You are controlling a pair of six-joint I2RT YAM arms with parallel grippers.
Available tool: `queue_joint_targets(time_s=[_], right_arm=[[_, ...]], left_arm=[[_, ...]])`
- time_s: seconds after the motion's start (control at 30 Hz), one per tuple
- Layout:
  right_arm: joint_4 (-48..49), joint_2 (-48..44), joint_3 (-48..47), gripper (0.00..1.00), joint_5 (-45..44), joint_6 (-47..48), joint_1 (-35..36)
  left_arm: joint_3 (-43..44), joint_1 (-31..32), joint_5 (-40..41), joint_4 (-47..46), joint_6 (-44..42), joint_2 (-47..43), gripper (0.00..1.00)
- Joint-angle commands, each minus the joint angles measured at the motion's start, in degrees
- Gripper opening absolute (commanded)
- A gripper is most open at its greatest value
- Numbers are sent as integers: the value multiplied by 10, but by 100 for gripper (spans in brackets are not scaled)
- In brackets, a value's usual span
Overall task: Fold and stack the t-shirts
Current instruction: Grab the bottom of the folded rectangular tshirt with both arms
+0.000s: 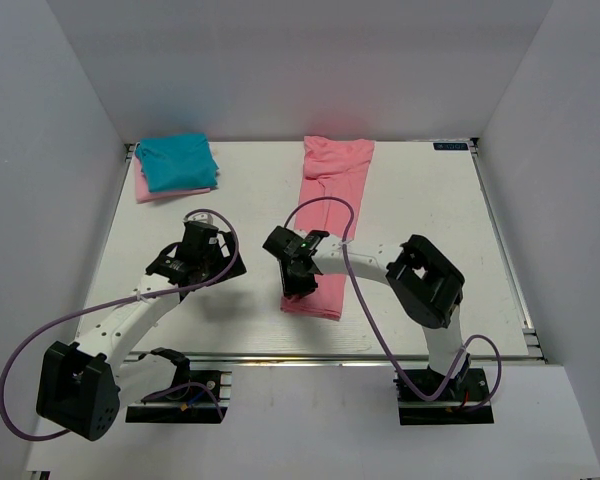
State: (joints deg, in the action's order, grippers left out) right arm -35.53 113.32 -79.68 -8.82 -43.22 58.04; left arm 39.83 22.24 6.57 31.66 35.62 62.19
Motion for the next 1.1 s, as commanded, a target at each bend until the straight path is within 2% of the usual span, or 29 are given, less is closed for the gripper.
queue_joint_targets(time_s=[0.0, 0.03, 0.07, 0.1, 0.47, 0.7, 0.97, 1.07], right_arm=[[-5, 1, -16, 36, -1, -4, 1], [-4, 1, -16, 28, -1, -5, 0], [-5, 2, -17, 9, -2, -5, 1], [-6, -2, -16, 0, -2, -4, 1], [-81, -49, -16, 0, -33, -9, 3], [-125, -111, -13, 0, -24, 31, 3], [-152, -121, -12, 0, -26, 70, 2], [-195, -109, -28, 0, -62, 66, 2]], left_arm=[[-3, -3, -7, -6, 3, -12, 100], [-3, -3, -7, -6, 3, -12, 100], [-3, -3, -7, -6, 3, -12, 100], [-3, -3, -7, -12, 3, -12, 100], [-8, -3, -28, -28, -8, -12, 100], [-8, -3, -52, -40, -19, -1, 100], [-8, 8, -86, -72, -44, -1, 100], [-8, 8, -91, -72, -49, 5, 100]])
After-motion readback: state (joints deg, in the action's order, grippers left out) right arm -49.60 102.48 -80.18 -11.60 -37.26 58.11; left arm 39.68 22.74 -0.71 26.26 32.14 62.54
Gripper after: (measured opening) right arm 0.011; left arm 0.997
